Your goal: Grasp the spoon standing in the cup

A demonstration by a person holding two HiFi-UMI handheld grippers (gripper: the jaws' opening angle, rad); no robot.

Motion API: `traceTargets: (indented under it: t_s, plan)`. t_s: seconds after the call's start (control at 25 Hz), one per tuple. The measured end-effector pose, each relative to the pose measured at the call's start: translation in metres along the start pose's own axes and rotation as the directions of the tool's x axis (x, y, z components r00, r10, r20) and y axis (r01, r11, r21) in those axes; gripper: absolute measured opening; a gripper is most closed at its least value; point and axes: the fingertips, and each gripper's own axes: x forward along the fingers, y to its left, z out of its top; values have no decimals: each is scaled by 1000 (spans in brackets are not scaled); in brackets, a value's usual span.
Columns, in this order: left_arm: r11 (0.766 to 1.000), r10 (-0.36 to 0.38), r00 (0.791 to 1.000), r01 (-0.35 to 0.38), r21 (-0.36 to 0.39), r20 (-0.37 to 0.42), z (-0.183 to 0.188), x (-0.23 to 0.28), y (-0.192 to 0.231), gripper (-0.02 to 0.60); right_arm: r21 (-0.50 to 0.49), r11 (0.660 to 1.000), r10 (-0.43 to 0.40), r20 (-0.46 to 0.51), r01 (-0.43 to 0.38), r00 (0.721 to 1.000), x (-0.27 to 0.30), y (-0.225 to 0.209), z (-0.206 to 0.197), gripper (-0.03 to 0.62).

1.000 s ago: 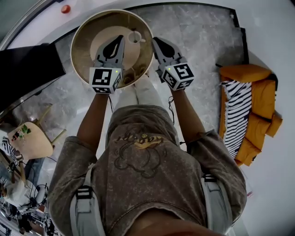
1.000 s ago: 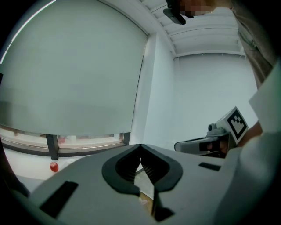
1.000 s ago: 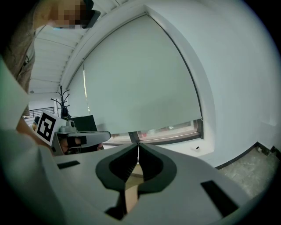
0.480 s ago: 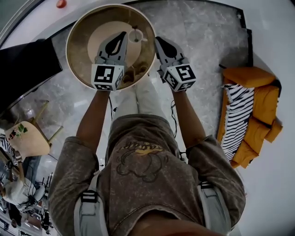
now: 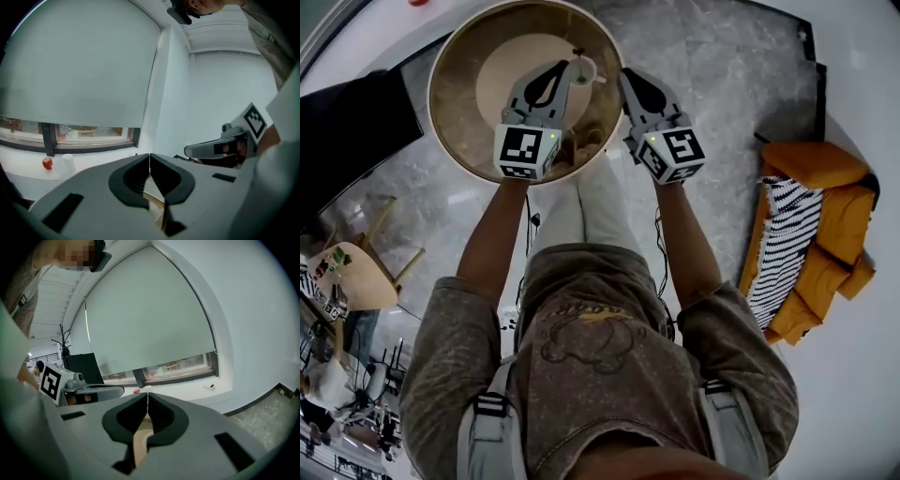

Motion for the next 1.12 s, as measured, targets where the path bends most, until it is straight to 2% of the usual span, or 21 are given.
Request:
traceTargets:
  t_s: [0.16, 0.36, 0.4, 0.44, 0.48, 0.88, 1.12]
  plan:
    - [1000, 5, 1000, -5, 1, -28, -8, 7, 3, 18, 6, 1000, -1, -6, 1, 1000, 1, -3, -1, 20]
    - [1000, -23, 997, 23, -9, -76, -23, 22, -2, 20, 18, 1000, 0, -15, 1, 1000, 1, -11, -3, 20]
    - [1000, -27, 997, 26, -13, -79, -25, 25, -3, 45, 20, 1000, 0, -16, 0, 1000, 1, -12, -4, 20]
    - [999, -27, 996, 26, -19, -83, -27, 27, -3, 140, 21, 1000, 1, -18, 0, 1000, 2, -13, -4, 20]
    - [1000, -24, 996, 22, -21, -89, -29, 29, -3, 198, 22, 1000, 1, -19, 0, 1000, 2, -14, -4, 20]
    - [998, -25, 985, 15, -60, -168, -60, 50, 0, 198, 42, 999, -7, -31, 8, 999, -1, -28, -11, 20]
    - [995, -37, 972, 13, -103, -232, -91, 68, 9, 198, 52, 999, -9, -42, 12, 999, 0, -30, -16, 20]
